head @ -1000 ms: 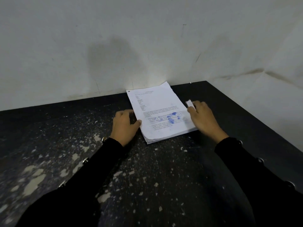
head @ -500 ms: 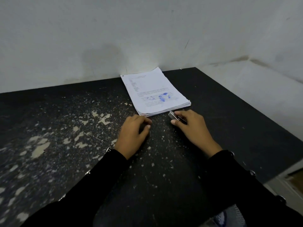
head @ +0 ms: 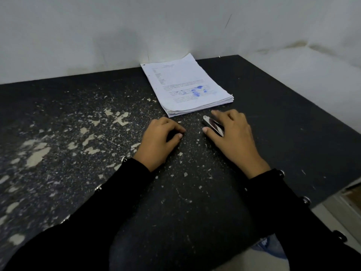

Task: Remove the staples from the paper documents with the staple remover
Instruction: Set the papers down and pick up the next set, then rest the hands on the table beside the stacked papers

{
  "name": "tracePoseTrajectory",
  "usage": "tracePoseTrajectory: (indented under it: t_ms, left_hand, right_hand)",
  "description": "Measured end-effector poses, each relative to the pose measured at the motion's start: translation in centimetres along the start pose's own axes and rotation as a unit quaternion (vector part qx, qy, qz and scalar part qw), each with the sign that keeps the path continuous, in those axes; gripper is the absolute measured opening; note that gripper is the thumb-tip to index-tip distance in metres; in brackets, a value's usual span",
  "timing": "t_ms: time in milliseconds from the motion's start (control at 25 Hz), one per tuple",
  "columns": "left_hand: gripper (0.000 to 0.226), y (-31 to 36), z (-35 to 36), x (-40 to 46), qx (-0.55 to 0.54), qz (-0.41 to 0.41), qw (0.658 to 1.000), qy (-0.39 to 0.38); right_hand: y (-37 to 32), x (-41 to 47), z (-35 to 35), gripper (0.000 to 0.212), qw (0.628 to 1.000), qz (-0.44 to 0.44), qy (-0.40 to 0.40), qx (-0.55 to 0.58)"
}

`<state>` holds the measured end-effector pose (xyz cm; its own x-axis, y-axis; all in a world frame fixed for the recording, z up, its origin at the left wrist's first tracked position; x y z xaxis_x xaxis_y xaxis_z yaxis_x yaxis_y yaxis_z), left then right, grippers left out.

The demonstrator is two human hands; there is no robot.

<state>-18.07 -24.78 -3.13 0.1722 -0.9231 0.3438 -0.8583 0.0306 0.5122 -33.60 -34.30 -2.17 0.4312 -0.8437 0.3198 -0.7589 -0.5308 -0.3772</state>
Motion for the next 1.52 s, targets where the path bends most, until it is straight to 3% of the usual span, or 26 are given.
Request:
tracePoseTrajectory:
  t_ms: [120,200,360,440,680,1040,1200,1520]
  left_hand:
    - [0.016,-0.2,0.0,0.0,0.001,0.000,1.000,0.004]
    - [0.016,-0.1,0.1,0.1,0.004,0.003,1.000,0.005]
    - [0.017,-0.3,0.2,0.2,0.013,0.006,1.000,0.007]
    - [0.017,-0.3,0.3,0.2,0.015,0.005,1.000,0.009]
    - [0.018,-0.2,0.3,0.2,0.020,0.002,1.000,0.011]
    - [0.018,-0.4,0.4,0.2,0.018,0.000,1.000,0.007]
    - [0.018,-0.3,0.4,0.2,0.018,-0.004,1.000,0.006]
    - [0.019,-0.3,0.4,0.2,0.015,-0.006,1.000,0.005]
  right_hand:
    - [-1.4,-0.9,-1.6,0.043,0.995,-0.062,0.076,-0.017]
    - [-3.0,-1.7,-2.2,0.027,0.987,-0.137,0.075,0.037]
    - [-5.5,-3.1,0.0,0.006,0.953,-0.230,-0.130,0.147]
    - [-5.7,-3.6,1.0,0.007,0.940,-0.233,-0.203,0.148]
    - [-5.4,-3.6,1.1,0.013,0.928,-0.204,-0.261,0.170]
    - [-5.8,-4.1,2.1,0.004,0.923,-0.217,-0.303,0.097]
    - [-6.2,-4.9,2.4,0.005,0.929,-0.239,-0.276,0.059]
    - [-5.8,-4.4,1.4,0.003,0.929,-0.217,-0.283,0.102]
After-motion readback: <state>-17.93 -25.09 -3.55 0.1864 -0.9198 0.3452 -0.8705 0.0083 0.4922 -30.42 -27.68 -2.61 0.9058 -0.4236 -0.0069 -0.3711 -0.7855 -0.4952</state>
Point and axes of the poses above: each hand's wrist, its own x-axis towards the middle knuckle, its own z-axis out of the palm, y = z × x, the point moved 8 cm from there along x, towards the middle knuckle, and after that the axes turned 4 degrees about z, right-handed, at the moved point
